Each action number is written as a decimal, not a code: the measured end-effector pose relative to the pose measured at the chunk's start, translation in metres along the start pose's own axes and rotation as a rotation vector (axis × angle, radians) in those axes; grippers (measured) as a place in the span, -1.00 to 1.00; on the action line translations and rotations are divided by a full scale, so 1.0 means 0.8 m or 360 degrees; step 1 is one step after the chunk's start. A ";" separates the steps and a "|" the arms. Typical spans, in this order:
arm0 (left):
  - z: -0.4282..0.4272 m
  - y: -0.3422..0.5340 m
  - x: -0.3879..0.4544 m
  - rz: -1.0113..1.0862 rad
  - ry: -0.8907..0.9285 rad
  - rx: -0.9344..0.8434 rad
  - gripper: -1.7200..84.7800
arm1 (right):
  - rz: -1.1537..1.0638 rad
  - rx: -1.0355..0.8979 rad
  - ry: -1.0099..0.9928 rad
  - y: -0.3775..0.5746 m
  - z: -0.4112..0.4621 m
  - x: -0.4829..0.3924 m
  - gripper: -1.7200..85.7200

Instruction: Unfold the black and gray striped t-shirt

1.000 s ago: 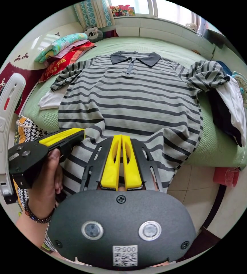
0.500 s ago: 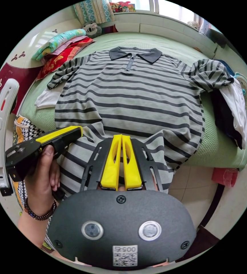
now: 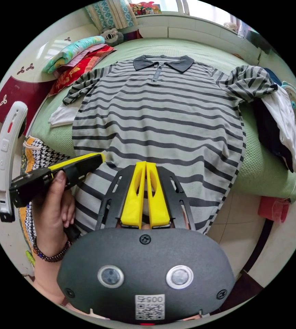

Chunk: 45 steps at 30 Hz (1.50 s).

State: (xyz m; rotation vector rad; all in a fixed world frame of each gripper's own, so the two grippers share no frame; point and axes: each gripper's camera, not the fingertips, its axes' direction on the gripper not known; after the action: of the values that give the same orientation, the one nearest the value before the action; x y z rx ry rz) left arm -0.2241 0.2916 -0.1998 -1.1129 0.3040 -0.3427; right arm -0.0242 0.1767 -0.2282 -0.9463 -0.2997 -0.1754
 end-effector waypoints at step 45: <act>-0.023 0.051 -0.012 0.0152 -0.0147 -0.0028 -0.97 | -0.0076 -0.0029 0.0100 0.004 -0.036 -0.063 -0.99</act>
State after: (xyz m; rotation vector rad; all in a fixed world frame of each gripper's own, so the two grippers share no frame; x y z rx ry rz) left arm -0.2359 0.2969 -0.2443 -1.1242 0.2777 -0.2039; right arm -0.0660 0.1555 -0.2629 -0.9503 -0.2634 -0.2516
